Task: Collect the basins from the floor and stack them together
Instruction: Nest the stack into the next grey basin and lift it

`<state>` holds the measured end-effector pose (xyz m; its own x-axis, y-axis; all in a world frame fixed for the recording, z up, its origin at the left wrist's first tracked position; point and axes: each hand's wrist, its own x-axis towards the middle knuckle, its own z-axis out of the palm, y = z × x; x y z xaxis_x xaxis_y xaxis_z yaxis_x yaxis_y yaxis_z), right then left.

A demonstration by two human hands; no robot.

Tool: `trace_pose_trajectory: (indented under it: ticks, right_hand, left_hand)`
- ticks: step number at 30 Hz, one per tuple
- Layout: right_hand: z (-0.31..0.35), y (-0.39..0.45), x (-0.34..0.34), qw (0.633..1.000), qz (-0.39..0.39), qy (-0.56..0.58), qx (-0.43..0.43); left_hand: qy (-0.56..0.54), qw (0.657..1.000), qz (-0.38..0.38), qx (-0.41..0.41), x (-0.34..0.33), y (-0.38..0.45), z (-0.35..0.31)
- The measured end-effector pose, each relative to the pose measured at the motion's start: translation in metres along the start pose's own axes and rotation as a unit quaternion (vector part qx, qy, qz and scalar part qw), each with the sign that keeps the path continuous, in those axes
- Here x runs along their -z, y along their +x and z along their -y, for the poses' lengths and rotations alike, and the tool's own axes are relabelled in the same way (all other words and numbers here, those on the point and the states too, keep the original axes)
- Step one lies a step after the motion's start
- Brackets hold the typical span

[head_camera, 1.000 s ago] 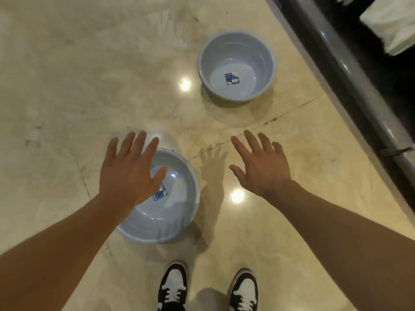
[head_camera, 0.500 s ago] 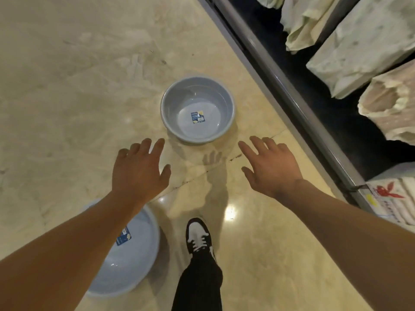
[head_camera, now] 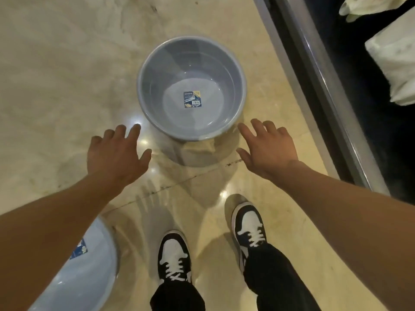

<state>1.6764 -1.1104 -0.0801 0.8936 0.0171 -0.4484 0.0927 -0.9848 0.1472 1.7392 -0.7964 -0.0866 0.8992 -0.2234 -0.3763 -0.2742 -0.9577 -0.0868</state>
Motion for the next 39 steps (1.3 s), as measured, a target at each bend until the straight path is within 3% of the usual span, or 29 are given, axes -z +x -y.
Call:
trace_pose_trajectory:
  ticks: [10,15,20,29,35,37,39]
  right_hand:
    - [-0.04,0.153,-0.046,0.992,-0.014,0.068,-0.101]
    - [-0.025,0.175,-0.053,0.982,-0.009,0.158,-0.106]
    - [-0.021,0.169,-0.042,0.979,-0.025,0.178,-0.098]
    - [0.036,0.128,0.061,0.984,-0.042,0.174,-0.018]
    - [0.152,0.081,0.128,0.979,-0.087,0.148,0.114]
    - [0.233,0.052,0.142,0.965,-0.096,0.119,0.213]
    - [0.278,0.03,0.149,0.953,-0.101,0.121,0.259]
  left_hand:
    - [-0.155,0.974,-0.038,0.162,-0.064,0.115,-0.038]
    - [-0.214,0.963,-0.023,0.165,-0.077,0.128,-0.045]
    - [-0.234,0.956,-0.032,0.177,-0.074,0.118,-0.039]
    - [-0.282,0.923,-0.085,0.249,-0.02,0.019,0.025]
    - [-0.29,0.879,-0.114,0.362,0.001,-0.115,0.116]
    - [-0.286,0.842,-0.12,0.441,0.0,-0.204,0.161]
    - [-0.274,0.826,-0.119,0.479,-0.013,-0.255,0.177]
